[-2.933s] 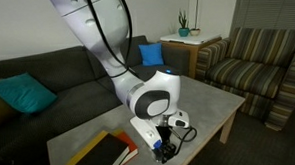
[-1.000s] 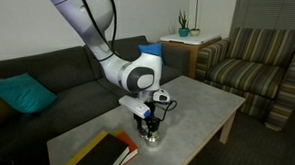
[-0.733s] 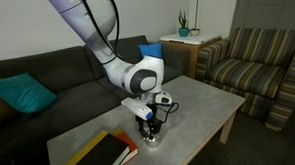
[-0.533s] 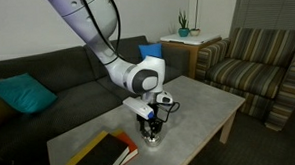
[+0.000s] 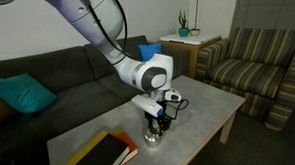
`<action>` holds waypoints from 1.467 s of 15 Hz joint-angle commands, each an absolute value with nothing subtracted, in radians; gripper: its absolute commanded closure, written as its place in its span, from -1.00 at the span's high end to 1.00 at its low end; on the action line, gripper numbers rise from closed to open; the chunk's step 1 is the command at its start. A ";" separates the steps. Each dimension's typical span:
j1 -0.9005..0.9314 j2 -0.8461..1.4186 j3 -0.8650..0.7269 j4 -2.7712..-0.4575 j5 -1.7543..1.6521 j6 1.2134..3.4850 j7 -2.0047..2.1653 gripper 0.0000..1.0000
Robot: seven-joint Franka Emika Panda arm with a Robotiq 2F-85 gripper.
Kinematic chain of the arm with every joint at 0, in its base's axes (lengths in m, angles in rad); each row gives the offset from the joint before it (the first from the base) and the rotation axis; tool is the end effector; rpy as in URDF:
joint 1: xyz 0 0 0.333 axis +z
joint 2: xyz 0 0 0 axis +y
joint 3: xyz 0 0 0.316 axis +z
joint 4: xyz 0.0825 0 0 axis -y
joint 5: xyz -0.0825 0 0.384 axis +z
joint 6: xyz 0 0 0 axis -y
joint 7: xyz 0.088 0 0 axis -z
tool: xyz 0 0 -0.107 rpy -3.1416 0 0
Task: Cover the metal container with the lid on the table
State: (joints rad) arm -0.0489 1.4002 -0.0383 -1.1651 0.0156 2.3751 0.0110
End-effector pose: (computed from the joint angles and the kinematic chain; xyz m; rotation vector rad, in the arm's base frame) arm 0.6682 -0.0530 -0.0930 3.1012 -0.1276 -0.2964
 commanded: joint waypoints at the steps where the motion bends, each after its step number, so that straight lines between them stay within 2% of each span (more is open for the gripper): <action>1: -0.102 1.469 -0.036 -1.029 0.015 2.291 -0.030 -0.13; 4: -0.144 1.504 -0.013 -0.956 0.020 2.244 -0.091 -0.13; 9: -0.158 1.471 0.059 -0.999 0.034 2.249 -0.197 -0.13; 10: -0.137 1.471 0.025 -1.010 0.026 2.279 -0.142 -0.13; 11: -0.134 1.471 0.029 -1.009 0.026 2.278 -0.144 0.37; 22: -0.133 1.471 0.026 -1.009 0.025 2.278 -0.142 0.37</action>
